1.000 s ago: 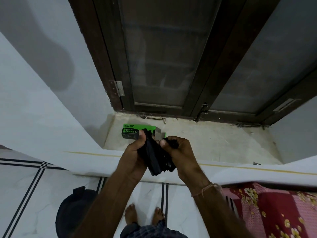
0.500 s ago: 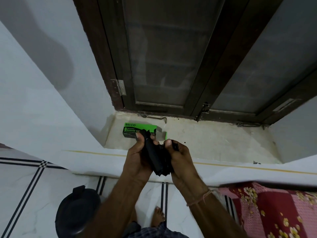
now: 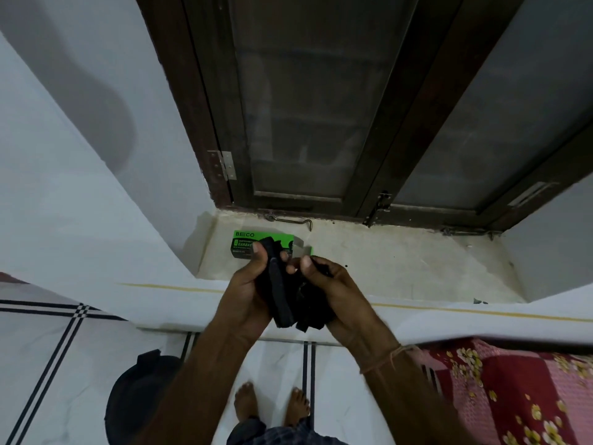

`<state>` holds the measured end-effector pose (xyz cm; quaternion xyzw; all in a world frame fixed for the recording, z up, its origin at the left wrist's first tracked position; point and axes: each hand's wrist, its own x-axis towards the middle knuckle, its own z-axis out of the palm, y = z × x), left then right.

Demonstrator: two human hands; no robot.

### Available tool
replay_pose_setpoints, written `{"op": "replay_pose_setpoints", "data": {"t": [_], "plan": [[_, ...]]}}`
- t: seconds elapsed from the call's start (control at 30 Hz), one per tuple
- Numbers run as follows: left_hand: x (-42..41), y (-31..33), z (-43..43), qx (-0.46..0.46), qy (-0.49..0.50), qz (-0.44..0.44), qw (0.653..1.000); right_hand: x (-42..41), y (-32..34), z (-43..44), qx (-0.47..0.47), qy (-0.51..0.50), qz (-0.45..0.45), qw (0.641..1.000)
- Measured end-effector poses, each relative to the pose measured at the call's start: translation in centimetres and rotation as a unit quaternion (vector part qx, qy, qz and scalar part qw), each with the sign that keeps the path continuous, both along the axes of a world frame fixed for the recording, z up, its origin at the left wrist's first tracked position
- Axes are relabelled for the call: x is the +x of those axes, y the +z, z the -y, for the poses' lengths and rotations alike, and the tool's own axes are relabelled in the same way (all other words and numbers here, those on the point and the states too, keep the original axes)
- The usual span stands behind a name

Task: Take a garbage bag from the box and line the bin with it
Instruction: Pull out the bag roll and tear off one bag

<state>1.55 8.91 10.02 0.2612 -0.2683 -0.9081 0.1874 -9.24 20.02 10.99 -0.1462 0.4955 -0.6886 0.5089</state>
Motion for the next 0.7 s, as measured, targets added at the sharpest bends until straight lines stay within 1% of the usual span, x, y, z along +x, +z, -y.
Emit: {"op": "replay_pose_setpoints", "data": {"t": [0.07, 0.13, 0.17, 0.27, 0.37, 0.43, 0.57, 0.7], "plan": [[0.1, -0.1, -0.2, 0.013, 0.018, -0.013, 1.0, 0.4, -0.7, 0.3, -0.035, -0.022, 0.09, 0.995], [0.2, -0.3, -0.3, 0.005, 0.029, -0.017, 0.999, 0.4, -0.8, 0.5, -0.056, -0.046, 0.124, 0.99], [0.3, -0.3, -0.3, -0.003, 0.026, -0.019, 0.999, 0.4, -0.7, 0.5, -0.052, -0.05, 0.111, 0.991], [0.9, -0.3, -0.2, -0.042, 0.006, -0.012, 0.999, 0.6, -0.8, 0.4, -0.023, -0.042, 0.024, 0.999], [1.0, 0.1, 0.4, -0.072, 0.004, -0.005, 0.997, 0.6, -1.1, 0.7, 0.003, -0.047, -0.018, 0.999], [0.8, 0.4, 0.6, -0.072, -0.003, 0.003, 0.997, 0.6, -1.2, 0.9, 0.006, -0.049, -0.018, 0.999], [1.0, 0.5, 0.7, -0.039, -0.032, 0.01, 0.999, 0.8, -1.6, 0.9, 0.008, -0.049, -0.002, 0.999], [1.4, 0.5, 1.0, -0.063, -0.064, 0.042, 0.995, 1.3, -1.7, 0.5, 0.008, -0.058, -0.019, 0.998]]}}
